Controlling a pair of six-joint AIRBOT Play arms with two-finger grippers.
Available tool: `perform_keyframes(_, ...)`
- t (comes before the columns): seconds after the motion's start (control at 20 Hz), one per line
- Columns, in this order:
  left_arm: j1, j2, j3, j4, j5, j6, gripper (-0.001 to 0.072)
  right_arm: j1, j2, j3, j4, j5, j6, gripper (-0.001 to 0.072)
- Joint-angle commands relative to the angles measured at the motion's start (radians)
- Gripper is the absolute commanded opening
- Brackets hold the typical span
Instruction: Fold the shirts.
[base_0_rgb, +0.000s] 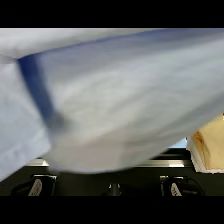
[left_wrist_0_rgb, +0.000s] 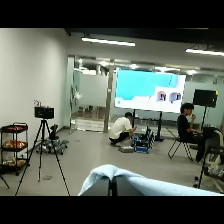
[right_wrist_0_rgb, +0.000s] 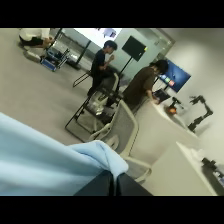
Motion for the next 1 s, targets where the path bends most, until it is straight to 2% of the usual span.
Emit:
perform_keyframes(0.0,0.003,-0.059,0.002,0.001,-0.192,-0.003,0.0020,0.000,-0.087,0.002,0.000,0.190,0.078,0.0025)
perform_keyframes(0.1,0.002,-0.122,-0.051,0.001,-0.303,0.010,0.0020,0.000,-0.211,-0.012,0.016,0.332,0.078,0.0025)
perform_keyframes(0.25,-0.015,-0.194,-0.273,0.002,-0.275,0.072,0.0020,0.000,-0.424,-0.111,0.032,0.371,0.077,0.0024)
perform_keyframes(0.35,-0.054,-0.253,-0.490,-0.015,-0.163,0.071,0.0020,0.024,-0.585,-0.188,0.029,0.297,0.074,0.0024)
perform_keyframes(0.45,-0.122,-0.333,-0.709,-0.068,0.035,0.084,0.0021,0.073,-0.759,-0.211,0.032,0.151,0.070,0.0024)
perform_keyframes(0.55,-0.175,-0.446,-0.827,-0.070,0.195,0.113,0.0021,0.109,-0.898,-0.211,0.048,-0.012,0.071,0.0027)
perform_keyframes(0.6,-0.185,-0.510,-0.837,-0.074,0.229,0.112,0.0021,0.112,-0.943,-0.211,0.070,-0.076,0.092,0.0027)
perform_keyframes(0.75,-0.181,-0.684,-0.788,-0.115,0.250,0.112,0.0022,0.112,-1.012,-0.211,0.110,-0.232,0.262,0.0026)
perform_keyframes(0.85,-0.187,-0.763,-0.764,-0.163,0.241,0.112,0.0021,0.121,-1.040,-0.211,0.117,-0.246,0.325,0.0026)
perform_keyframes(0.95,-0.204,-0.825,-0.762,-0.218,0.218,0.087,0.0022,0.140,-1.069,-0.211,0.148,-0.240,0.345,0.0039)
